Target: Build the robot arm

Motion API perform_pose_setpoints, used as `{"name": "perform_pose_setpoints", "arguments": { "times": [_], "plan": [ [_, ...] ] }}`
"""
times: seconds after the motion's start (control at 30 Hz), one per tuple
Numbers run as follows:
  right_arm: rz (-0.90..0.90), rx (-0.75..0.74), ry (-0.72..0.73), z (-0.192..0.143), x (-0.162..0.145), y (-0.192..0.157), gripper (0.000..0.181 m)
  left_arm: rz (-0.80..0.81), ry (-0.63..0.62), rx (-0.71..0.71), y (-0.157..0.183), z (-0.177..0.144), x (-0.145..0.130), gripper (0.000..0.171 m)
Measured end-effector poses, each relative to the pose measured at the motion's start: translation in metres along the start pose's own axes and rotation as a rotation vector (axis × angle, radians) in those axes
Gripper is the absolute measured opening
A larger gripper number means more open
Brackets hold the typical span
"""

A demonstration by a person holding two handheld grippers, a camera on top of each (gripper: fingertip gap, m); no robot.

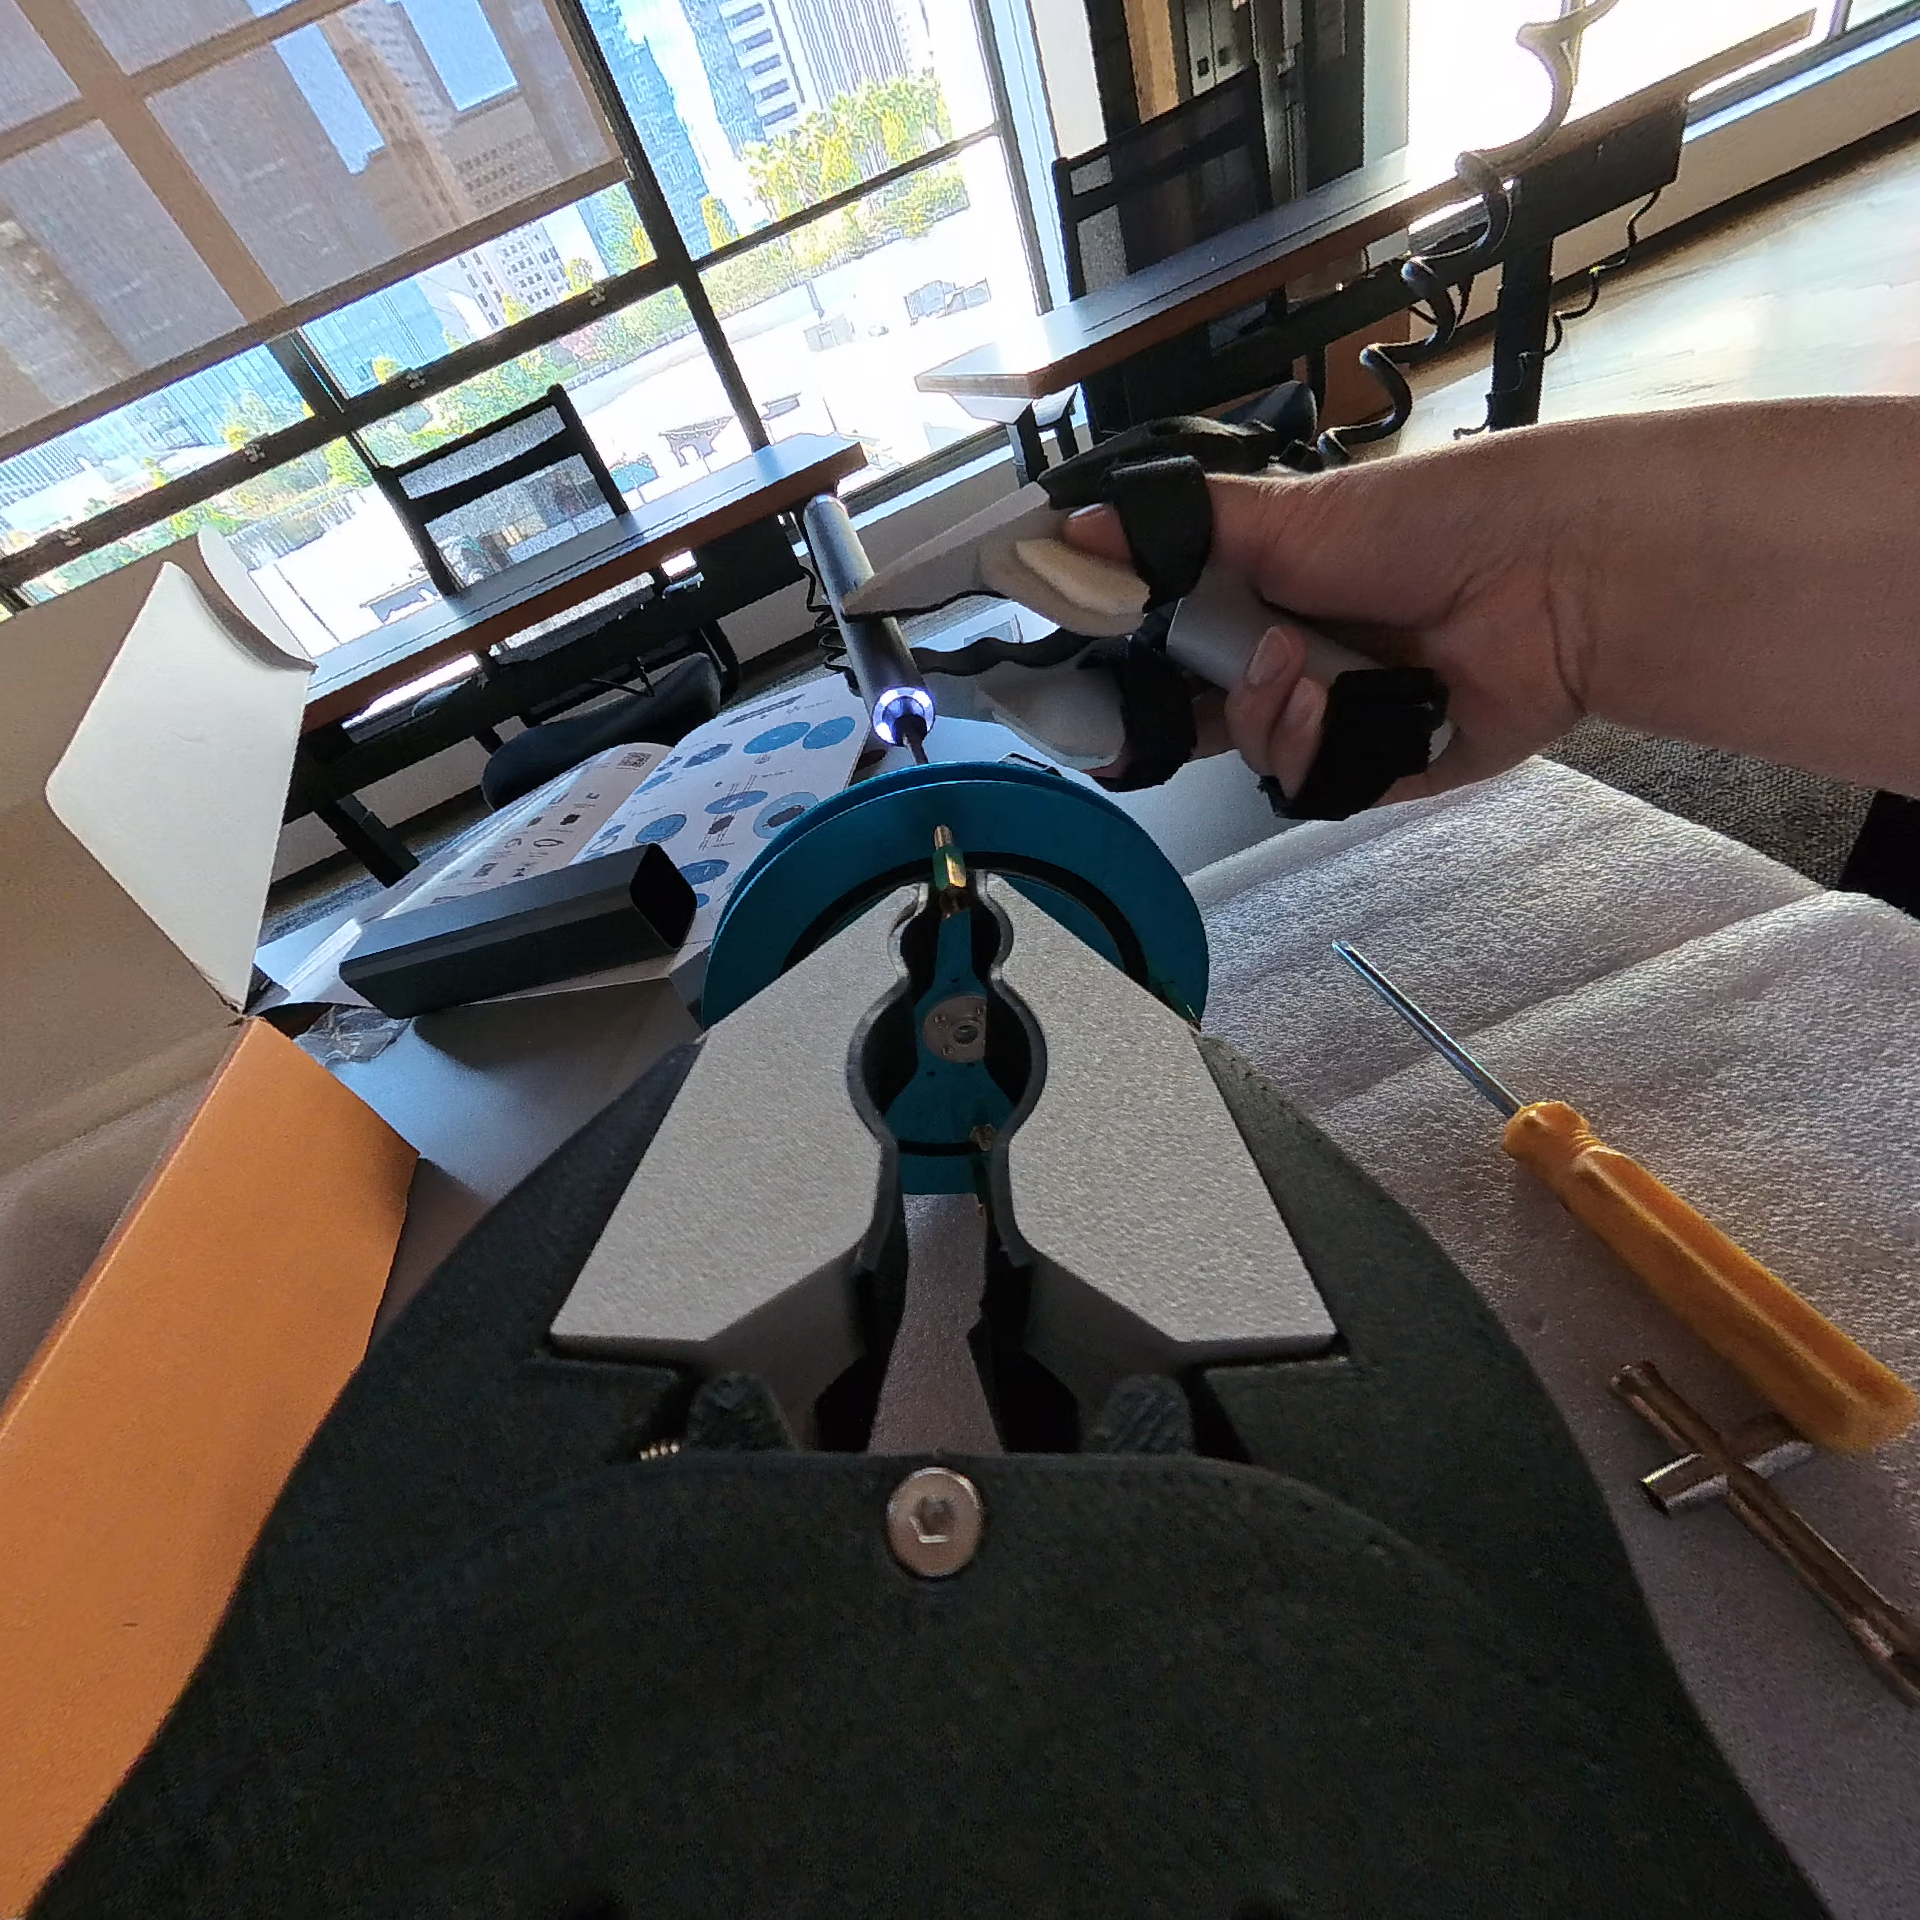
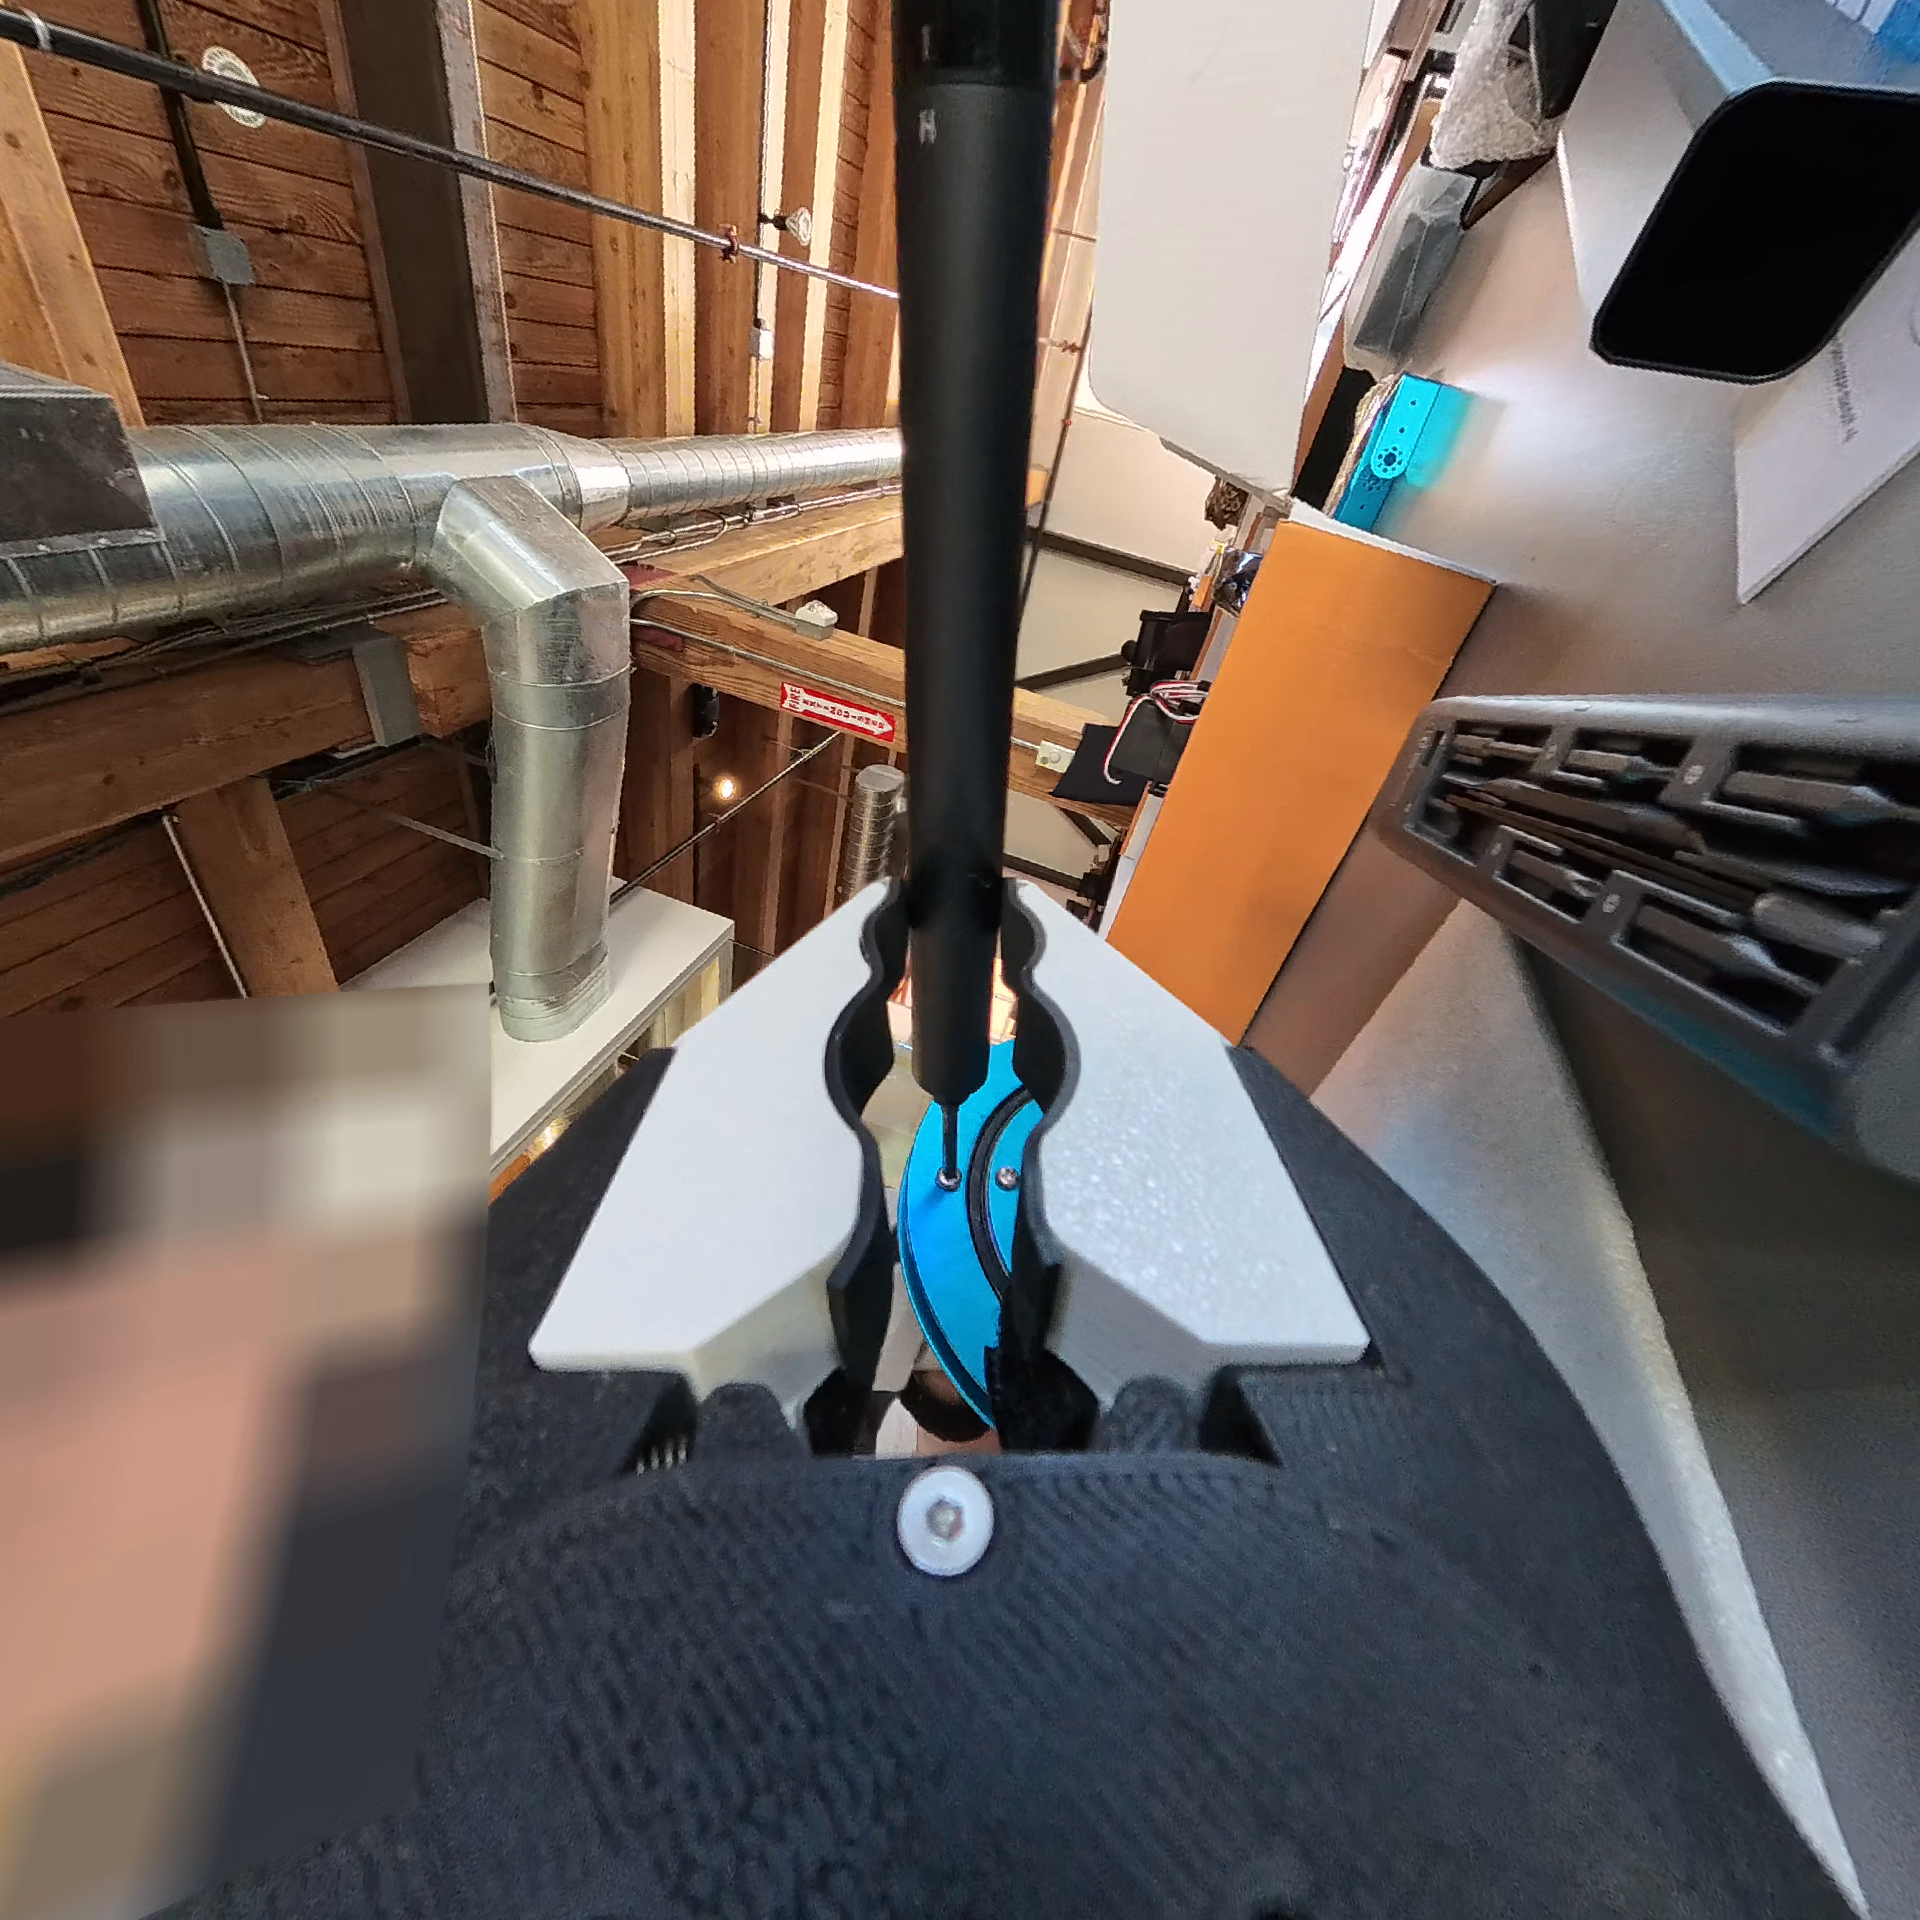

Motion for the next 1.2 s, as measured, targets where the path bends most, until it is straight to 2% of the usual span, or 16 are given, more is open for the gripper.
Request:
{"name": "perform_pose_setpoints", "arguments": {
  "times": [0.2, 0.57, 0.87, 1.1, 1.2],
  "plan": [
    [0.014, 0.011, 0.018, -0.001, 0.002, 0.0, 0.016, 0.0, 0.002, 0.0, 0.0, 0.0, 0.0, 0.004],
    [-0.035, -0.044, -0.065, 0.0, -0.004, 0.001, 0.016, -0.005, 0.007, 0.0, 0.0, -0.001, -0.001, 0.004],
    [-0.142, -0.1, -0.13, -0.006, 0.003, -0.008, 0.016, 0.009, 0.014, 0.005, 0.0, -0.005, -0.002, 0.004],
    [-0.33, -0.174, -0.188, -0.011, 0.002, -0.019, 0.016, -0.027, 0.026, -0.017, 0.001, -0.014, -0.006, 0.004],
    [-0.342, -0.132, -0.185, -0.01, 0.002, -0.026, 0.016, -0.046, 0.038, -0.03, 0.002, -0.017, -0.007, 0.004]
  ]
}}
Point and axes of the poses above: each gripper's, where its closed fingertips meet, z out along the fingers, x out of its top, y = z × x across the jaws, the point moved 3 cm from there along -z, back along the fingers, and after that the axes turned 9 degrees about -z, right-handed, at the moved point
